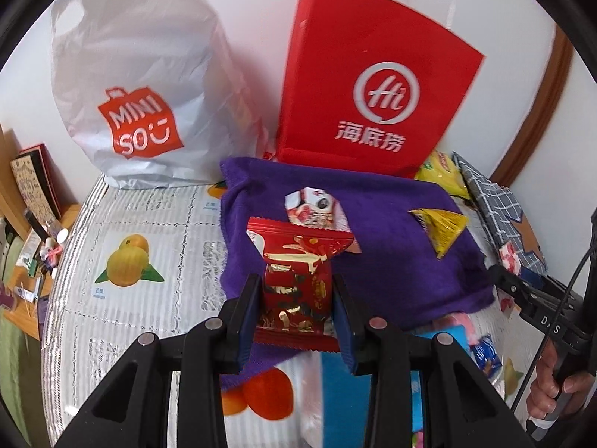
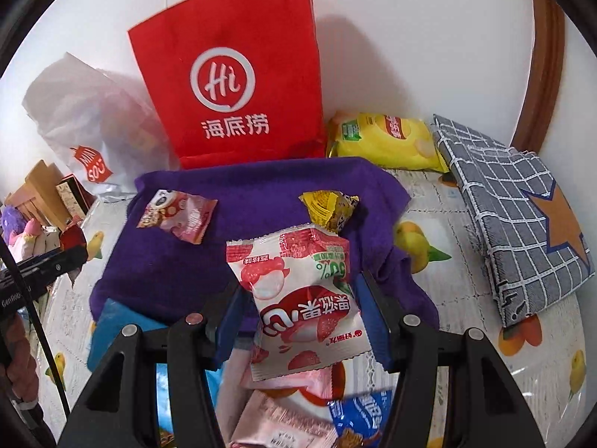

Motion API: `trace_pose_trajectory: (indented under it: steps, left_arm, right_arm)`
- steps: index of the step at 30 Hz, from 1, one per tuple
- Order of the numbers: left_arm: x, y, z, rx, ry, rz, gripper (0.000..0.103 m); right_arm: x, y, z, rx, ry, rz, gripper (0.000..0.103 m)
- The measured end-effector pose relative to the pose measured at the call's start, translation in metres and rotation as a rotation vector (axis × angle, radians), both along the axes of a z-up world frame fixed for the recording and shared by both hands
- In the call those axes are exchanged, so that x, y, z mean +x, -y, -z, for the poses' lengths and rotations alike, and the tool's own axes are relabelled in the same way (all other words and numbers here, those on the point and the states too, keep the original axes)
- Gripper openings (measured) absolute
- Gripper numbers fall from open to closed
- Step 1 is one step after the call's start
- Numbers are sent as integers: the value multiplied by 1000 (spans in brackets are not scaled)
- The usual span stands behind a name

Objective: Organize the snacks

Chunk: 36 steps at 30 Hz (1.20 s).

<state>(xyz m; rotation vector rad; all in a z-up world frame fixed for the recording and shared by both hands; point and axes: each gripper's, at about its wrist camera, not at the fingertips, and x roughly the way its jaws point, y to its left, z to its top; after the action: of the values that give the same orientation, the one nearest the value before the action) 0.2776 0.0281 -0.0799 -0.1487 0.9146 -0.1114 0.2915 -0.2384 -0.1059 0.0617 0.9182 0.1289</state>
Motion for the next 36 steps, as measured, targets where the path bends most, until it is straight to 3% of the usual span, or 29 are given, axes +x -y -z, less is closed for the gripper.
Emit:
trace_pose_trajectory:
  steps: [4,18,36]
  left_arm:
    - [12,-9,9,-41,-14,-11,35]
    - [50,-6,32,-24,-45,-2,35]
    - [65,7,50,-15,-85,25,36]
  right_arm:
    - [13,2,12,2,-21,3,57]
    - [55,5,50,-9,-92,6,57]
    - [64,-1,68,-36,-137,-21,59]
